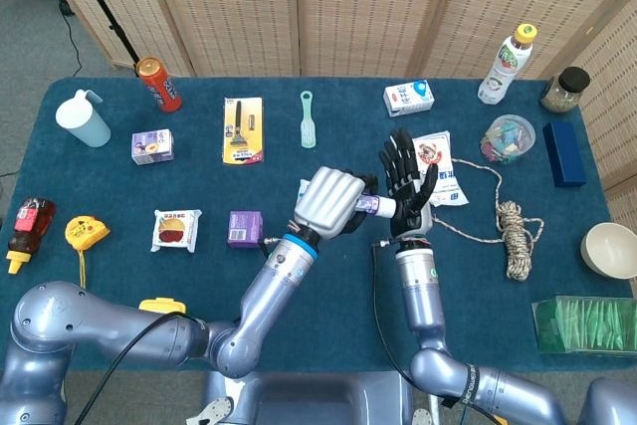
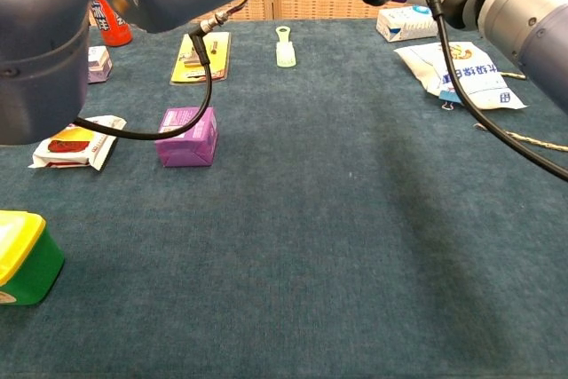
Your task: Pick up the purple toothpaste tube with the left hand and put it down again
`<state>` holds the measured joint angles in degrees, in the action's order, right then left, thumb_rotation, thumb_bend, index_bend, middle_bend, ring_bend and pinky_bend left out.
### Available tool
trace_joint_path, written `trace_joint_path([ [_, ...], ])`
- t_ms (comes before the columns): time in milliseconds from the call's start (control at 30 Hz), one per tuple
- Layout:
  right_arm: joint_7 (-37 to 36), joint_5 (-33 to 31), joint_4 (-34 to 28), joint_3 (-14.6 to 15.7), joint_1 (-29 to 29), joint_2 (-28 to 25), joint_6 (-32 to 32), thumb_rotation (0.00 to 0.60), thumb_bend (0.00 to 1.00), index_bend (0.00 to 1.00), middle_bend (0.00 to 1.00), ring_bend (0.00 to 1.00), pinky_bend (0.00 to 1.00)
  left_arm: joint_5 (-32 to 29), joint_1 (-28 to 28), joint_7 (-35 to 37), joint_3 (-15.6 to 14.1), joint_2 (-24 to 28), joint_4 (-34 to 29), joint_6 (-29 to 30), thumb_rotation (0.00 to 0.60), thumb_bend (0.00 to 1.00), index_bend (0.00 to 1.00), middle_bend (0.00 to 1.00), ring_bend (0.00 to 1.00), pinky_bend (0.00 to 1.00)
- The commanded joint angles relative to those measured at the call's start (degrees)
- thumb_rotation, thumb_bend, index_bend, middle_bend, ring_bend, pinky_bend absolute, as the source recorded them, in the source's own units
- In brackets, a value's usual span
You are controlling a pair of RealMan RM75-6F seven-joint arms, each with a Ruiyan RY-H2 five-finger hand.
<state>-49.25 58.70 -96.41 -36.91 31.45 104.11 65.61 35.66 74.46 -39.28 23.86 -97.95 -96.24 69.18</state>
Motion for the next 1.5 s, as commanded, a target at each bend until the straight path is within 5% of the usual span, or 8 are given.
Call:
trace_joint_path([
  [33,-0.3,-0.2,0.0,-0.2,-0.1,-0.1,-0.1,0.01,0.0,0.0,0.0,0.0,0.0,0.5,-0.3,0.4,0.0,-0.1,0.1,0.0,0.6,0.5,0.52,0.56,0.51,0.61],
  [1500,-3.8,-0.2,-0.8,-1.1,-0.6,-0.9,-1.6,0.017,0.0,0.0,0.0,0.0,0.0,4.5,-1.9,2.3,1.3,-4.1,2.5,0.9,0.6,0.5,0.52,0.57,0.5,0.61],
])
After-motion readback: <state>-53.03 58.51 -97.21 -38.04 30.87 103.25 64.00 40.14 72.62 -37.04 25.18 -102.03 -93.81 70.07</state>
